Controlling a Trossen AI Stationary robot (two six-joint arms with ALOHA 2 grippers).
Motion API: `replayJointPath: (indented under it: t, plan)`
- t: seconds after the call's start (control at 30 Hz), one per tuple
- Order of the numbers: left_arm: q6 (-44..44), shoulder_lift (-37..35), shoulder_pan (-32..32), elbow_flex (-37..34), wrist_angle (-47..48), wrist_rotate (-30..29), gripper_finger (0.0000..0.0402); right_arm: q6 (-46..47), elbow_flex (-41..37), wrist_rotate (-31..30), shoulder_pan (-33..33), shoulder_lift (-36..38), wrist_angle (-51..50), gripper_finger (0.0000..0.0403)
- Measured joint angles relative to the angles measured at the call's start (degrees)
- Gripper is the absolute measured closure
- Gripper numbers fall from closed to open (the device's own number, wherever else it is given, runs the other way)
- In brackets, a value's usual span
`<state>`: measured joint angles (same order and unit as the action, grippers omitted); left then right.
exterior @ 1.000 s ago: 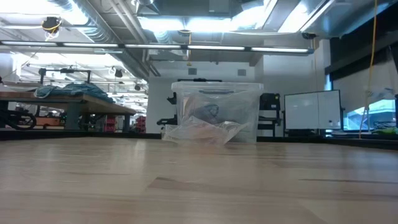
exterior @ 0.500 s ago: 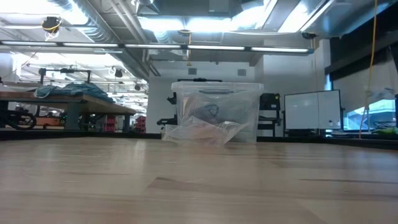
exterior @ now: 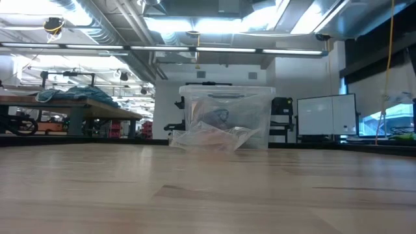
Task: Roll bandage
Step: Roll the blue bandage
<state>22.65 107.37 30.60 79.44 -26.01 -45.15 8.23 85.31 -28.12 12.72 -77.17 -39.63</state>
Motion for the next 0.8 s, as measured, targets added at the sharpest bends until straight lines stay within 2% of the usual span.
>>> replayJointPath:
  t: [0.17, 0.3, 0.6, 0.8]
  plan:
    - [-6.2, 0.0, -1.1, -0.1, 4.3, 0.0, 0.0401, 3.4, -4.7, 10.4, -5.4, -1.1, 0.0, 0.0235]
    - [-10.3, 0.0, -1.8, -0.1, 6.7, 0.0, 0.0398, 5.5, -5.3, 15.3, -7.2, -1.4, -2.6, 0.0205]
    - [-20.2, 0.0, -3.6, -0.1, 14.3, 0.2, 0.0399, 9.1, -5.3, 16.7, -7.2, -1.2, -3.4, 0.0196]
    - [-24.1, 0.0, -4.2, -0.1, 17.8, 0.2, 0.0395, 11.5, -8.0, 13.8, -7.2, -2.4, -0.6, 0.0196]
